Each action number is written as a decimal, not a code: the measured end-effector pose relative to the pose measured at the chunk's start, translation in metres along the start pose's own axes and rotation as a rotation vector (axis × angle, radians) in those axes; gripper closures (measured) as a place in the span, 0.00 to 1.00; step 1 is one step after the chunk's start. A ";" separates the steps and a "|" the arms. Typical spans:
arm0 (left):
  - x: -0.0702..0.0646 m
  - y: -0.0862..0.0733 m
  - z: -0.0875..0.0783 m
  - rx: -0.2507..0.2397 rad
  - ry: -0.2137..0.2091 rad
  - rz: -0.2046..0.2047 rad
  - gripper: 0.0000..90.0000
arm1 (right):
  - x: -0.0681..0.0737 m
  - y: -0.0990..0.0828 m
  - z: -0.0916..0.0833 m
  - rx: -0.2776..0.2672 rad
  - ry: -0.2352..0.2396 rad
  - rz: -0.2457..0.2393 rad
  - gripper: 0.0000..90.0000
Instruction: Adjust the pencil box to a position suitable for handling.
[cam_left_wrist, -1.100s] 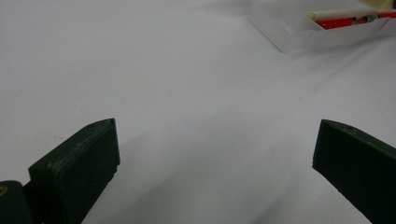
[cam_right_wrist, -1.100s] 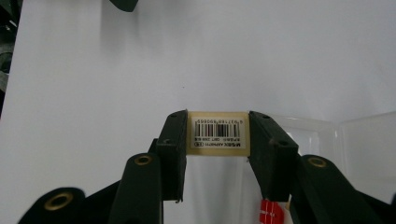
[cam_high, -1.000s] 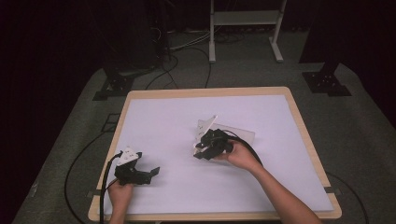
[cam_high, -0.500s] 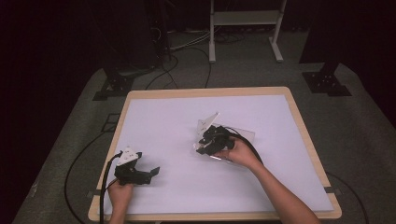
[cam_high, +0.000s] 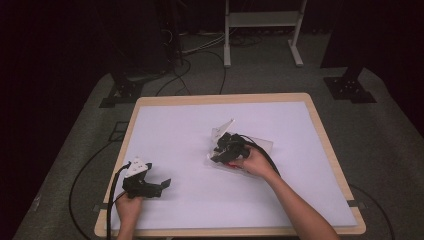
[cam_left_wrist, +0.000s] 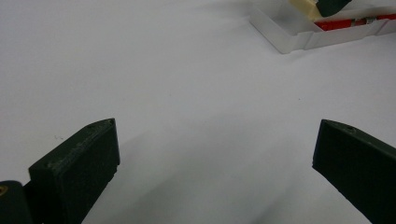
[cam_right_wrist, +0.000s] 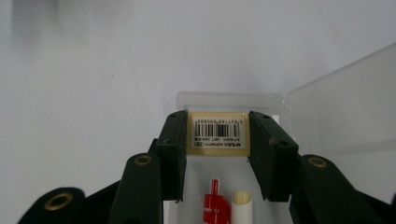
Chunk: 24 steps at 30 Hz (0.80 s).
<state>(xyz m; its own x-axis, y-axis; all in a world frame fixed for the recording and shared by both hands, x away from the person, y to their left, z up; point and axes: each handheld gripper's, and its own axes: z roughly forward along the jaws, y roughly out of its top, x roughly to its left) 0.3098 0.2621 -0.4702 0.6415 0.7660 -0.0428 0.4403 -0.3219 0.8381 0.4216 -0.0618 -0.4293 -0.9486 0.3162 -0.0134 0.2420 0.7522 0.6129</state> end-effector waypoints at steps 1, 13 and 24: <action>0.000 0.000 0.000 0.000 0.000 0.000 0.00 | -0.001 0.000 0.001 -0.002 -0.001 0.002 0.65; 0.000 0.000 0.000 0.000 0.000 -0.003 0.00 | -0.005 -0.001 0.011 -0.006 0.003 0.018 0.65; 0.001 0.000 0.000 -0.001 0.000 -0.008 0.00 | -0.010 -0.002 0.017 -0.004 0.014 0.034 0.64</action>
<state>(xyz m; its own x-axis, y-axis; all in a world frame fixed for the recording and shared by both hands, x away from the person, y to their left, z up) 0.3104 0.2624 -0.4703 0.6377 0.7687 -0.0492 0.4448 -0.3153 0.8383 0.4337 -0.0568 -0.4435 -0.9427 0.3332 0.0186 0.2733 0.7387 0.6162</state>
